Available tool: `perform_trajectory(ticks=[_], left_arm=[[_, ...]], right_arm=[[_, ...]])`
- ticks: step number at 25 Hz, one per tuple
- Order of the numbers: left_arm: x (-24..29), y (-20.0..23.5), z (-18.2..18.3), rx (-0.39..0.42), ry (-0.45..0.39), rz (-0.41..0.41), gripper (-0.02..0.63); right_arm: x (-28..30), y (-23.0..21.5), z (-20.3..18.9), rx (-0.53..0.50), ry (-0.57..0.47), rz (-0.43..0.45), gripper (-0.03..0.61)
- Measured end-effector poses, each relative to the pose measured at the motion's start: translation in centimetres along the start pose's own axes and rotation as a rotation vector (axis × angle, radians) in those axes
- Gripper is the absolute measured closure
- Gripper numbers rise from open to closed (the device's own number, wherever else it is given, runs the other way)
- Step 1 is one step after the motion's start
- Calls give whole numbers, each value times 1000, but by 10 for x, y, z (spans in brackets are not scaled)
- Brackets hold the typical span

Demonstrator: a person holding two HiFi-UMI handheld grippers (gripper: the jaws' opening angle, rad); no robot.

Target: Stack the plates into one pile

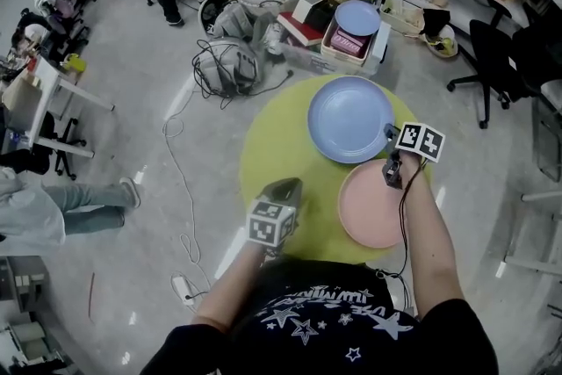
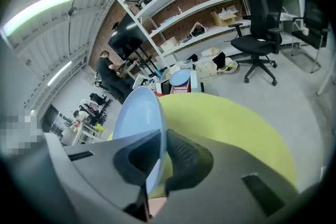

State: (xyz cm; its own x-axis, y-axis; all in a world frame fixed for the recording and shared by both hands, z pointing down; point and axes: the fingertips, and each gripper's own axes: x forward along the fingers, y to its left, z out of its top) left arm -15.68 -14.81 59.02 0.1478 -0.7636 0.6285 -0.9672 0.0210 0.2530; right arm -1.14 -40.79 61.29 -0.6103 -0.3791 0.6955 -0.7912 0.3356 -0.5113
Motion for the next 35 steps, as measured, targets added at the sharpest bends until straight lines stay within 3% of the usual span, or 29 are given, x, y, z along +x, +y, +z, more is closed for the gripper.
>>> perform_trajectory(ticks=[12, 35], left_arm=[[-14, 7, -12, 24, 7, -31, 594], [0, -48, -20, 174, 48, -235, 594]], right_arm=[[-60, 1, -26, 79, -104, 20, 543], [-167, -56, -136, 289, -179, -42, 537]])
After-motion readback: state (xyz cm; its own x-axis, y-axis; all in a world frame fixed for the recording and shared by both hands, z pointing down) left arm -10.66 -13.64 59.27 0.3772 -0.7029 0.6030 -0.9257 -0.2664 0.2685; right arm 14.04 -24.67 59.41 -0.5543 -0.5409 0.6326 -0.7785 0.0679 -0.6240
